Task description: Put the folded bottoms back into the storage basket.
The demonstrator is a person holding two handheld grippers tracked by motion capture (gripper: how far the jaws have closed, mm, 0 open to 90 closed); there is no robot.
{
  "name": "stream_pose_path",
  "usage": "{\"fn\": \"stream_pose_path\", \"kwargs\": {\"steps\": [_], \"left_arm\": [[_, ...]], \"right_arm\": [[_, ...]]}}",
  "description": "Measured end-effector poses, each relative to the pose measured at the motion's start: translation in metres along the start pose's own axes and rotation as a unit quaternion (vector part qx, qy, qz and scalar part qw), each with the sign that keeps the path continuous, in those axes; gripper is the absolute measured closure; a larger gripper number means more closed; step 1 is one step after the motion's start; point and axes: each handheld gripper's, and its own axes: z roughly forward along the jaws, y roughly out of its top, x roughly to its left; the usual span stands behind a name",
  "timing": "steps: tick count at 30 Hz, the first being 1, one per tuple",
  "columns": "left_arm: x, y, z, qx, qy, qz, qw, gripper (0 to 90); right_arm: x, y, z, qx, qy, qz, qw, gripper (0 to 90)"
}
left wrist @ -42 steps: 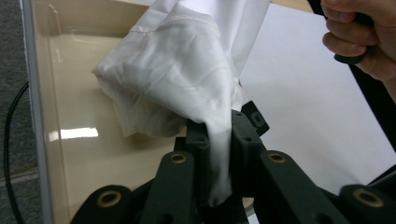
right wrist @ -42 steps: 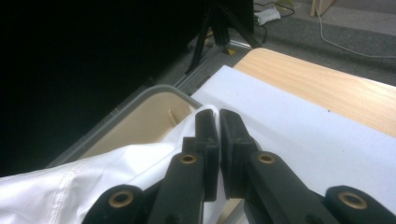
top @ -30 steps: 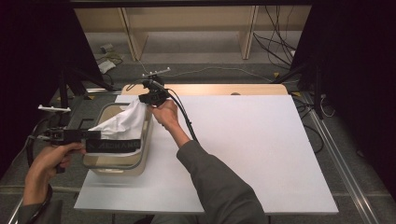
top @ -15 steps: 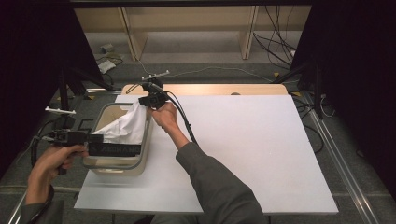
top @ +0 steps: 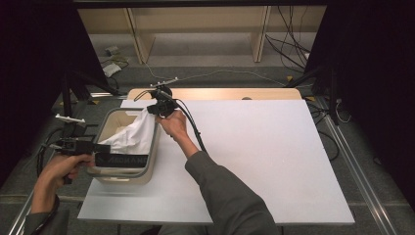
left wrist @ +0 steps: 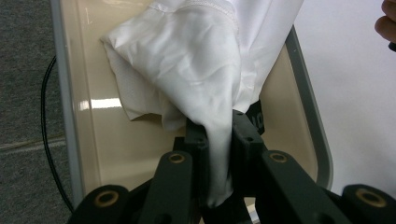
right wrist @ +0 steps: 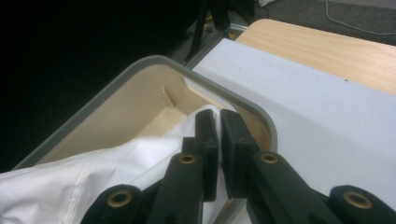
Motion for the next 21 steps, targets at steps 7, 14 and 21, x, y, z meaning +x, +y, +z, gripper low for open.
{"fn": "stream_pose_path", "kwargs": {"steps": [7,14,21], "left_arm": [[0.002,-0.001,0.002,0.006,0.001,0.000,1.0000,78.8],[0.005,-0.002,0.006,0.014,0.006,-0.005,0.9999,78.7],[0.010,-0.004,0.008,0.017,0.016,-0.012,0.9997,78.8]], "right_arm": [[0.002,-0.001,0.002,0.003,0.000,-0.002,1.0000,86.2],[0.001,-0.003,0.006,0.007,-0.001,-0.003,1.0000,86.1],[0.002,-0.005,0.011,0.010,0.000,-0.003,0.9999,85.8]]}}
